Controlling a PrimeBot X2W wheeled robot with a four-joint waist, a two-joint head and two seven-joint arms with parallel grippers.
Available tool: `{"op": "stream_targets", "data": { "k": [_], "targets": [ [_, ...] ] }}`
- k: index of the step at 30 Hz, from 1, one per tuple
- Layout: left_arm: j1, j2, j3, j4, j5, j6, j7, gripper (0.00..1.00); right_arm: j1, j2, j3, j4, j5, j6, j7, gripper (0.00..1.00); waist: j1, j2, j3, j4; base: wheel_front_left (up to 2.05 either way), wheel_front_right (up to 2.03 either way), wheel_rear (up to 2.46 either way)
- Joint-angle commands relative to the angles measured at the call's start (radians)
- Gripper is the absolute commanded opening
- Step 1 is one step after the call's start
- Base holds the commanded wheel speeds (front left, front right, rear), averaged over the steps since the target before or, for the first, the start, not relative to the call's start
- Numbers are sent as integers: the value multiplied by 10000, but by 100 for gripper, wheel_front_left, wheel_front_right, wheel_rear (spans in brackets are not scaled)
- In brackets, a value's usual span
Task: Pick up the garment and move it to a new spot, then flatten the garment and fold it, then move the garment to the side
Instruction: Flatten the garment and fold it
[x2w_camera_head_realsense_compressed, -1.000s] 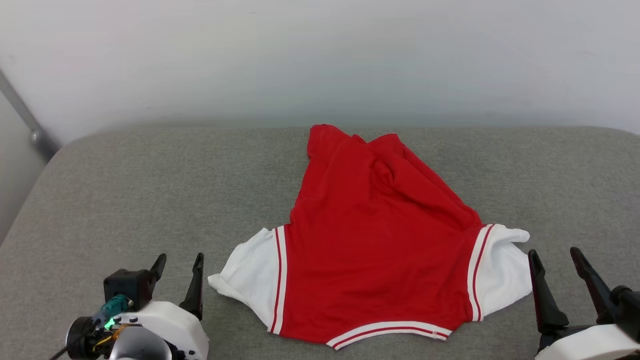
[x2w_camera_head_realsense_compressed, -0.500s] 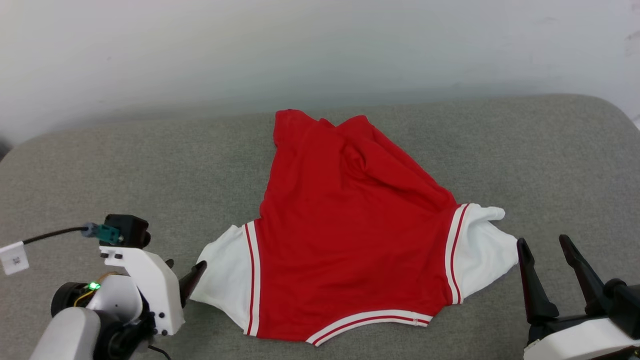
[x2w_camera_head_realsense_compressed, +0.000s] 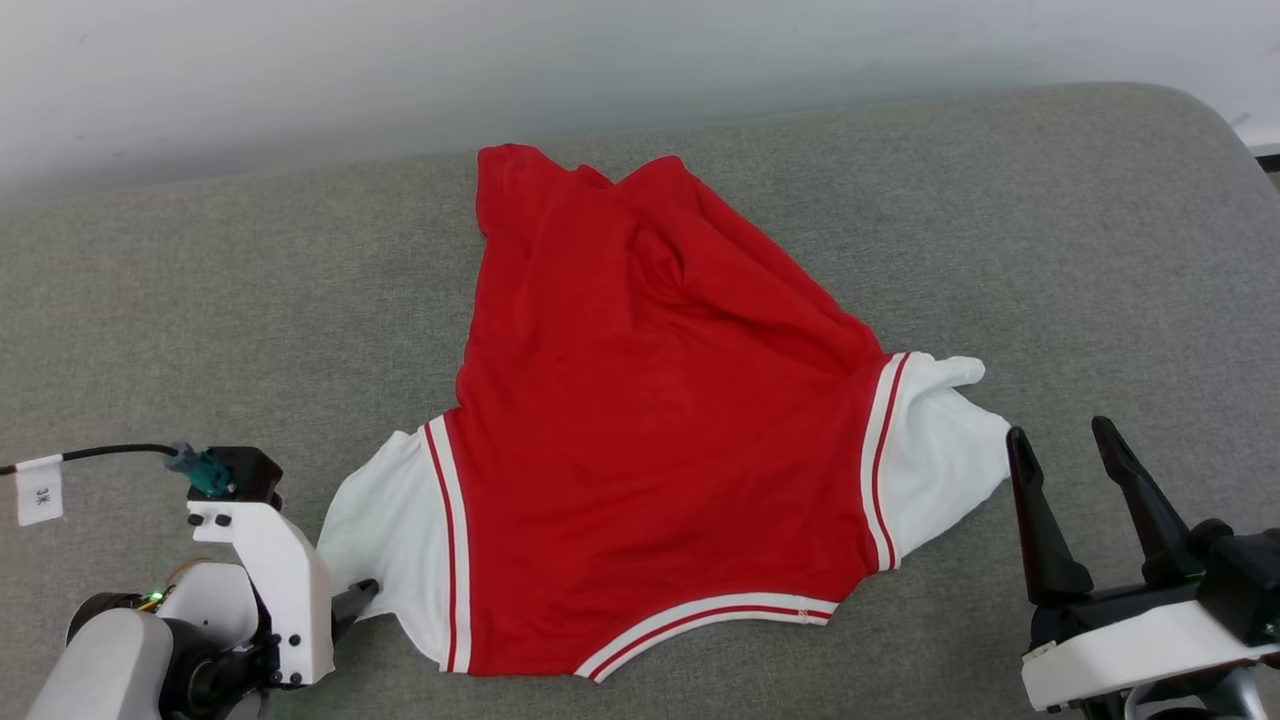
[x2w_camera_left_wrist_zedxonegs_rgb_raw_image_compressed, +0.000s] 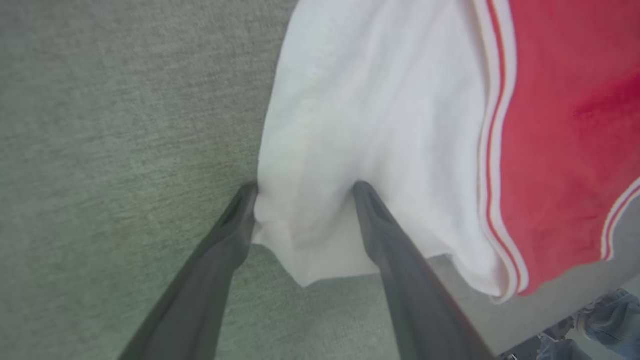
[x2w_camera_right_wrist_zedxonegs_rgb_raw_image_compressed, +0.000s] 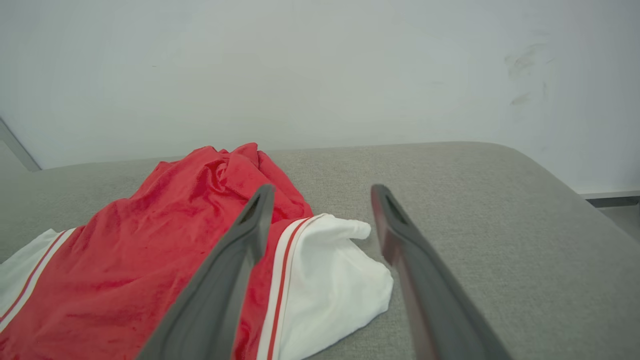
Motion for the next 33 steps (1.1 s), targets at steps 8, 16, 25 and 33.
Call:
{"op": "stream_targets", "data": {
  "k": [8, 16, 25, 33],
  "targets": [
    [446, -468, -596, 848, 5, -131, -24, 0, -200, -193, -296, 99, 319, -7, -23, 100, 0, 0, -160, 19, 0, 0, 0],
    [152, -471, -438, 668, 438, -46, -1402, 0, -240, -614, -742, 244, 980, -7, 840, 100, 0, 0, -358, 214, 0, 0, 0],
    [-384, -664, -421, -515, 1057, 166, -2889, 0, -1098, -1850, -1774, 1577, 2159, -7, 5475, 100, 0, 0, -47, 893, 0, 0, 0],
    [-676, -953, -729, -1505, 1094, -5, -3339, 0, -2578, -2121, -1821, 2797, 2538, -7, 8199, 100, 0, 0, 574, 1520, 0, 0, 0]
  ]
}}
